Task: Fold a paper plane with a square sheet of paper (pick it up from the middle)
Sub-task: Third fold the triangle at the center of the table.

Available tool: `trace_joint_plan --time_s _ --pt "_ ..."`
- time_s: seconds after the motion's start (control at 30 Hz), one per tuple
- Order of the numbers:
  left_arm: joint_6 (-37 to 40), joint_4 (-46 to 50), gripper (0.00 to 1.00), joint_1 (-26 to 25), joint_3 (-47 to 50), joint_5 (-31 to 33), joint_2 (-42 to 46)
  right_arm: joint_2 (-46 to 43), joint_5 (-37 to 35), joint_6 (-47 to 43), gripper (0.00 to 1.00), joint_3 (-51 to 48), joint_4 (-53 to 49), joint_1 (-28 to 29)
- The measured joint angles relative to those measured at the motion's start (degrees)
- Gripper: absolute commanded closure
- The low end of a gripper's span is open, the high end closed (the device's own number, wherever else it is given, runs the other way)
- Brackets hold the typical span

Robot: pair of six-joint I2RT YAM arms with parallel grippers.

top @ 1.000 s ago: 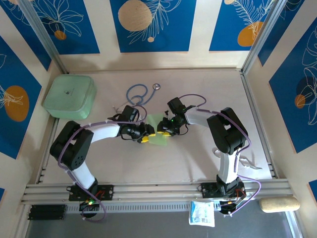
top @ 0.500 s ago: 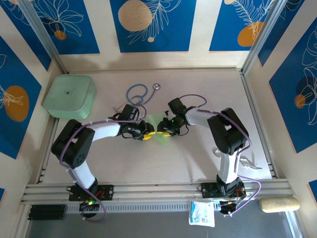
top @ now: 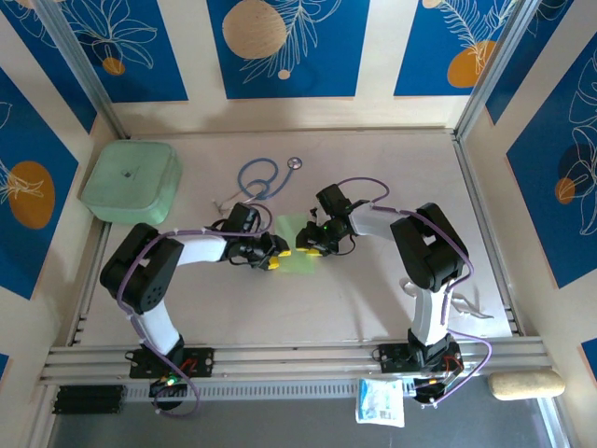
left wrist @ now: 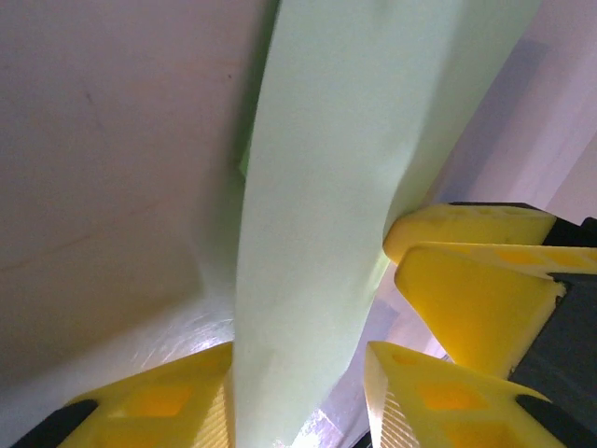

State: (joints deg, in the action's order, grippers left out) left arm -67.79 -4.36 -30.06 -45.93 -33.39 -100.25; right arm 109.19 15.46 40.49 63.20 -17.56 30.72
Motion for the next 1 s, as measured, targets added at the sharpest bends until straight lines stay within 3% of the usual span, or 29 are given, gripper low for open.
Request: trace_joint_plan --time_s 0.3,0.57,0.83,1.0 --pt "-3.98 -5.38 0.67 0.87 2.34 -0.92 -0.37 -0.26 -0.2 -0.2 0.61 -0.33 0.39 0.0" --pt "-5.29 -7.28 0.79 1.57 2.6 -1.53 -1.29 -1.09 -0.63 -2.62 0.59 -1.16 1.36 0.0" --pt "-5.2 -8.52 0.97 2.16 2.6 -0.96 -2.25 -6.84 -1.88 -7.06 0.44 -4.52 4.81 -0.37" --pt "-5.25 -8.83 0.99 2.21 2.6 -0.42 -2.23 -13.94 -4.35 -10.62 0.4 -7.48 9.53 -0.09"
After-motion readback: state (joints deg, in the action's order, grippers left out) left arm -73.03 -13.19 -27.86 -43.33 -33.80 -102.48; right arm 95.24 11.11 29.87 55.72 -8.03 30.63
